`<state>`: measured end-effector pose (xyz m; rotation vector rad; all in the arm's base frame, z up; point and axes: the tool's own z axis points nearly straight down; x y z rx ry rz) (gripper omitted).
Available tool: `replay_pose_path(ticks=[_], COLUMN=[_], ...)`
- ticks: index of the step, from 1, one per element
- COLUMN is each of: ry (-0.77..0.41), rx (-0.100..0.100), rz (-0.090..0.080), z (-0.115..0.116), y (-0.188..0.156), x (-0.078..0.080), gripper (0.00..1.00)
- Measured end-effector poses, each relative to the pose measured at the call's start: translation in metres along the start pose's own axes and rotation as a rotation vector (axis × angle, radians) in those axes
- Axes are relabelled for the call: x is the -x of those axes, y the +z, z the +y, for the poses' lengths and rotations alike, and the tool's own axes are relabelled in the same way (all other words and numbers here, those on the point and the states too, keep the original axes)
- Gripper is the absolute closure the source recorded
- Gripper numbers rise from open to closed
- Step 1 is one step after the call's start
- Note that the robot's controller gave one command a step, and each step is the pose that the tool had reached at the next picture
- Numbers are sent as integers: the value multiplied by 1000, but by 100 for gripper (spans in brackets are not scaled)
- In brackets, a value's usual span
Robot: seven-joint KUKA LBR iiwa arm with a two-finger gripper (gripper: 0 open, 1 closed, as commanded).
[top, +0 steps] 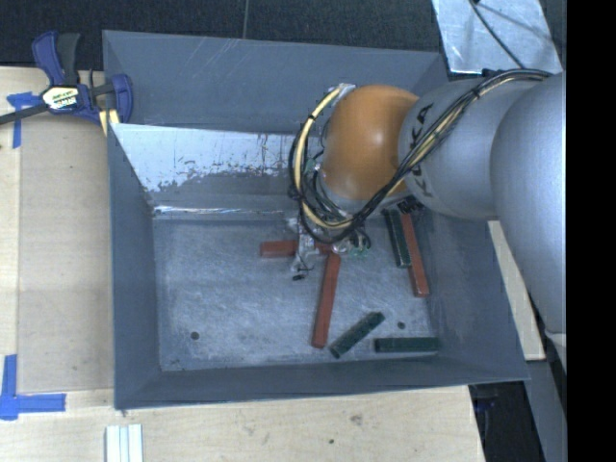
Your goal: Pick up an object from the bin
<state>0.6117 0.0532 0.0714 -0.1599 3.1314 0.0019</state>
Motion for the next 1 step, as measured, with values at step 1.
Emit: replay_pose_path(ticks=[1], ry=[-17], rx=[-2], rz=[-7], z=[-2], y=[-152], x=[1], gripper=[100])
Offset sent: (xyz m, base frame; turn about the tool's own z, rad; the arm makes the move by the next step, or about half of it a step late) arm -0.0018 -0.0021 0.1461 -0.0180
